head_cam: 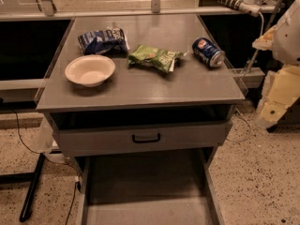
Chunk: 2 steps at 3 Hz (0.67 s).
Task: Place green jalapeno chip bag into middle drawer
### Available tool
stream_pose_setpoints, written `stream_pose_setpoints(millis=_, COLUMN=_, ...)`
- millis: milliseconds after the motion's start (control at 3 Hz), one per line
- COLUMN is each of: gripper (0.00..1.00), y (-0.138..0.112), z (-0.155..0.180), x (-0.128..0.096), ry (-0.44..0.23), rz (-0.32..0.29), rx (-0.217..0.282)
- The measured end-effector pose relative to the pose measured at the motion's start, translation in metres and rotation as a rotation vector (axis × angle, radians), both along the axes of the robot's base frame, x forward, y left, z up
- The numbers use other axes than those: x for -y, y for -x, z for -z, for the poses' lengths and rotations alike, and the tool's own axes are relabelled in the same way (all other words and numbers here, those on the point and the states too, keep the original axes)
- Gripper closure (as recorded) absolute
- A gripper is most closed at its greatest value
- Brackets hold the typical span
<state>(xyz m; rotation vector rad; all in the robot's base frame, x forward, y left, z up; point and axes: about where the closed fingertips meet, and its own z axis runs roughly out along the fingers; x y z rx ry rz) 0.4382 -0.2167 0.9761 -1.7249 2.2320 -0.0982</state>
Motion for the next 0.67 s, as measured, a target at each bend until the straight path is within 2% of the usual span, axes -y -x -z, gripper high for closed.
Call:
stream_pose_setpoints(millis=333, gripper=0.00, y=-0.006, z=-0.002, x=-0.004, ry=0.008, rz=-0.007, rx=0.023)
stream_pose_setpoints(millis=667, gripper=0.00, y=-0.031, z=0.004, x=-0.019, ry=0.014, rz=-0.064, rx=0.096)
